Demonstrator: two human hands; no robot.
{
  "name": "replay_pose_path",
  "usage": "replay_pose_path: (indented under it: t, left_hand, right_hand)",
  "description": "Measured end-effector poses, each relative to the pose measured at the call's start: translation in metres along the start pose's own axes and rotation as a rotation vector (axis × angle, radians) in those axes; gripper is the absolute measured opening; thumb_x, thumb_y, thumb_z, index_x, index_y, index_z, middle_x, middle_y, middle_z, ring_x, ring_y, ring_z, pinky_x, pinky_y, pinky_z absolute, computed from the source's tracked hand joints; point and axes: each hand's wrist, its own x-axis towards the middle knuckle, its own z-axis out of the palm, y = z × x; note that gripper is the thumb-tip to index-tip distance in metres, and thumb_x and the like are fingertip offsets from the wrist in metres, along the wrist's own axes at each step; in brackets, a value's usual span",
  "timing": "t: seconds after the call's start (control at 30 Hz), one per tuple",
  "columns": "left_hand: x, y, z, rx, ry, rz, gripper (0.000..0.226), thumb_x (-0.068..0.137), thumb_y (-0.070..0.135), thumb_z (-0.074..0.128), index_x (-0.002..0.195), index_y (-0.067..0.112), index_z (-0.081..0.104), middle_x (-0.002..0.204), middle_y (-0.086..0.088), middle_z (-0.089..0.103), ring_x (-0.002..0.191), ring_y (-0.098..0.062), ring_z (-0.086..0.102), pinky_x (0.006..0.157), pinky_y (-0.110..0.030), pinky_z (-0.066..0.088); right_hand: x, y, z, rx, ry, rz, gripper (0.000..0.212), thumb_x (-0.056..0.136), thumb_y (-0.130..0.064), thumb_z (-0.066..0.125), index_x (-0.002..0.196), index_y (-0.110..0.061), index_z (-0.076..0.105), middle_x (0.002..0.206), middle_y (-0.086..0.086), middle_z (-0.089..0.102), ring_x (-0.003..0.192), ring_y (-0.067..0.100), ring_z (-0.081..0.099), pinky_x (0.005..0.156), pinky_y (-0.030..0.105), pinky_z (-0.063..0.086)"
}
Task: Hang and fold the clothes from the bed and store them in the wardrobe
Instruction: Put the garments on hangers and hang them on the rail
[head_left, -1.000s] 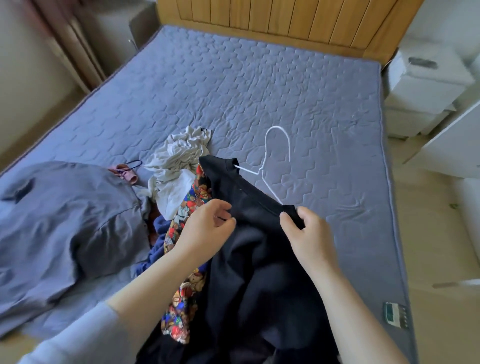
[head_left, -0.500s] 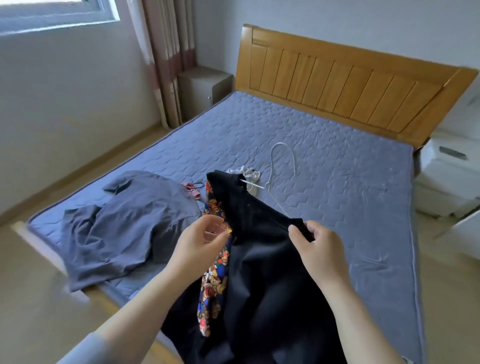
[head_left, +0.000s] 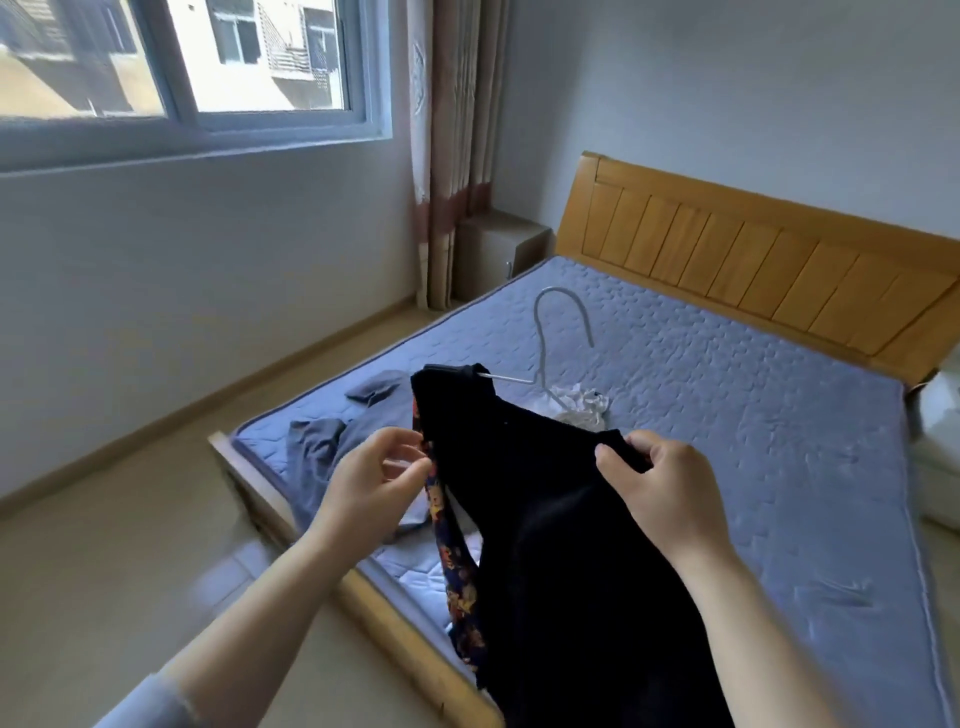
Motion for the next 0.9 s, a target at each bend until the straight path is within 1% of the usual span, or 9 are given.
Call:
replay_pose_path:
  t: [0.13,0.23,0.33,0.43,0.5,0.6,0.7,0.8,0.9]
  left_hand:
    - [-0.010,-0.003,-0.048,-0.017,0.072,0.021,0.020,0.086,0.024,0.068,0.095,0.041,0.061,0.087,0.026,0.067,0.076,0.003,0.064,0.062,-0.010,0.048]
    - [-0.011,-0.006,-0.077,-0.024,0.129,0.018,0.021,0.086,0.023,0.068,0.094,0.042,0.062,0.087,0.024,0.068,0.075,0.002,0.065,0.063,-0.007,0.047]
    - [-0.008,-0.010,-0.101,-0.042,0.182,0.001,0.021,0.086,0.018,0.068,0.093,0.037,0.063,0.085,0.023,0.068,0.071,0.004,0.064,0.062,-0.006,0.046]
    - [0.000,-0.014,-0.122,-0.038,0.238,-0.016,0.018,0.086,0.014,0.069,0.096,0.029,0.065,0.077,0.011,0.069,0.067,0.005,0.063,0.061,-0.006,0.046]
    - [0.009,-0.016,-0.133,-0.014,0.260,-0.025,0.017,0.086,0.011,0.068,0.100,0.022,0.066,0.080,0.007,0.069,0.066,0.006,0.062,0.060,-0.004,0.044]
    - [0.024,-0.024,-0.146,0.016,0.282,-0.042,0.018,0.086,0.010,0.067,0.101,0.019,0.066,0.083,0.005,0.069,0.068,0.004,0.063,0.060,-0.004,0.044]
    - [0.039,-0.036,-0.155,0.036,0.299,-0.065,0.018,0.086,0.012,0.067,0.100,0.023,0.065,0.084,0.006,0.070,0.071,0.004,0.064,0.060,-0.003,0.044]
    - [0.054,-0.053,-0.162,0.039,0.277,-0.096,0.018,0.086,0.013,0.067,0.099,0.025,0.065,0.084,0.008,0.069,0.070,0.005,0.063,0.060,-0.002,0.043]
    - [0.074,-0.071,-0.170,0.032,0.241,-0.106,0.018,0.086,0.013,0.068,0.097,0.026,0.065,0.082,0.008,0.069,0.070,0.005,0.063,0.060,-0.003,0.043]
  right_hand:
    - [-0.004,-0.052,0.012,0.018,-0.037,-0.058,0.033,0.080,-0.044,0.063,0.062,-0.019,0.052,0.047,-0.003,0.044,0.045,0.013,0.040,0.046,0.032,0.035]
    - [0.001,-0.084,0.023,0.040,-0.065,-0.094,0.037,0.081,-0.043,0.063,0.064,-0.012,0.051,0.048,-0.001,0.043,0.046,0.013,0.039,0.047,0.033,0.033]
    - [0.011,-0.108,0.038,0.055,-0.102,-0.118,0.040,0.082,-0.041,0.064,0.060,-0.010,0.050,0.047,-0.001,0.042,0.047,0.014,0.040,0.049,0.033,0.034]
    - [0.023,-0.124,0.059,0.103,-0.169,-0.146,0.041,0.081,-0.039,0.064,0.058,-0.010,0.046,0.046,-0.001,0.038,0.045,0.014,0.037,0.048,0.033,0.027]
    - [0.032,-0.129,0.074,0.112,-0.187,-0.166,0.042,0.081,-0.039,0.064,0.061,-0.008,0.045,0.048,0.002,0.037,0.046,0.015,0.037,0.048,0.032,0.026]
    - [0.047,-0.136,0.100,0.084,-0.180,-0.183,0.041,0.080,-0.041,0.065,0.065,-0.007,0.048,0.053,0.009,0.044,0.048,0.020,0.042,0.047,0.034,0.030]
    - [0.059,-0.139,0.126,0.077,-0.195,-0.171,0.041,0.078,-0.045,0.064,0.068,-0.007,0.050,0.053,0.007,0.045,0.050,0.021,0.045,0.049,0.038,0.040]
    - [0.067,-0.139,0.150,0.083,-0.200,-0.145,0.043,0.074,-0.049,0.060,0.067,-0.009,0.047,0.052,0.003,0.038,0.049,0.013,0.036,0.048,0.036,0.037]
    - [0.072,-0.141,0.169,0.067,-0.195,-0.105,0.042,0.075,-0.047,0.063,0.068,-0.008,0.049,0.053,0.005,0.043,0.048,0.013,0.040,0.048,0.034,0.037]
